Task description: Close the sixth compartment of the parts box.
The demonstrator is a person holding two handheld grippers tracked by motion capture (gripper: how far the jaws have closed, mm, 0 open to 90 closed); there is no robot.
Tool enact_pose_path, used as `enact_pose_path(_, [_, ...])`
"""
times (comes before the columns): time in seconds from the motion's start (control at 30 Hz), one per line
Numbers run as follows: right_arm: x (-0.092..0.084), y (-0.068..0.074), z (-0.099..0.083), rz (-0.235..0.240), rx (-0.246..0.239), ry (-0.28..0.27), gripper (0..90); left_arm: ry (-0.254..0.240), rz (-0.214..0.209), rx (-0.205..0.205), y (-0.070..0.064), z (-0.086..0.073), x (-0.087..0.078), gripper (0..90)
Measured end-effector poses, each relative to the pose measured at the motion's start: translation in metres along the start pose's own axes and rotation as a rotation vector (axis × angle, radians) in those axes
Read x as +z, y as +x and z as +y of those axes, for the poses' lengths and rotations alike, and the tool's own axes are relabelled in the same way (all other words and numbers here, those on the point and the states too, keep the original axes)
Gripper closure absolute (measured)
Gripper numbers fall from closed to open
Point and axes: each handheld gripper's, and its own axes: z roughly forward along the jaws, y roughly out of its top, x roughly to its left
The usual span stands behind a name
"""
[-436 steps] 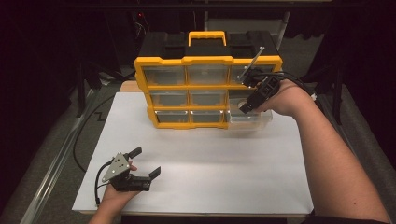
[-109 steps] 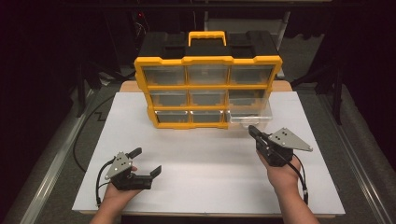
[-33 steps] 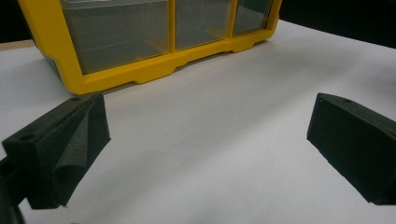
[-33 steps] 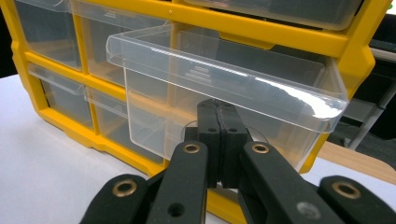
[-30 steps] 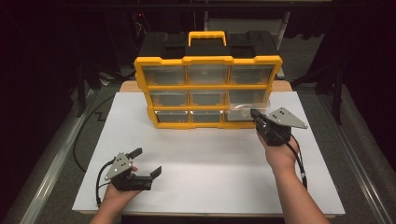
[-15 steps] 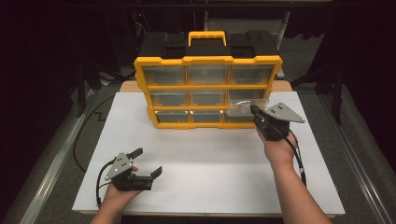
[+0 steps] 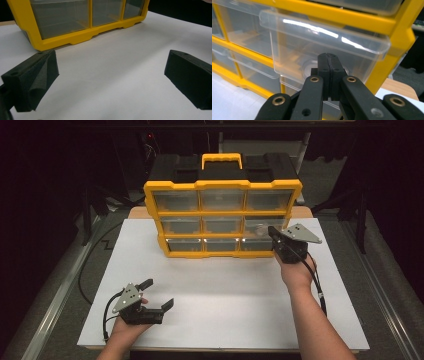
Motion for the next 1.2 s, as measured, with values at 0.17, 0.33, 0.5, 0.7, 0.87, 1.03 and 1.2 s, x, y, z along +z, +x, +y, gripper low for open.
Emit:
enact_pose_path(0.17, [0.01, -0.003, -0.002, -0.017, 0.007, 0.027, 90.0, -0.003, 0.001, -0.005, 0.001, 0.0, -0.001, 0.4])
enact_pose_path(0.33, [0.018, -0.007, -0.004, -0.035, 0.012, 0.049, 90.0, -0.003, 0.0, -0.005, 0.001, 0.0, 0.0, 0.4])
enact_pose_path(0.5, [0.019, -0.009, -0.003, -0.026, 0.016, 0.052, 90.0, -0.002, -0.001, -0.006, 0.001, 0.0, 0.0, 0.4])
enact_pose_path(0.7, [0.005, -0.004, -0.007, 0.009, 0.039, 0.035, 83.9, -0.003, 0.001, -0.007, 0.001, 0.0, 0.0, 0.4])
enact_pose_path(0.87, [-0.019, 0.002, -0.017, 0.068, 0.06, 0.025, 64.6, 0.002, -0.001, -0.005, 0.0, 0.0, 0.0, 0.4])
enact_pose_path(1.03, [-0.046, 0.004, -0.04, 0.155, 0.089, 0.024, 43.2, 0.003, 0.0, -0.007, 0.001, 0.0, 0.0, 0.4])
enact_pose_path(1.2, [-0.072, 0.004, -0.07, 0.211, 0.146, 0.022, 23.8, 0.002, 0.002, -0.007, 0.001, 0.0, 0.0, 0.4])
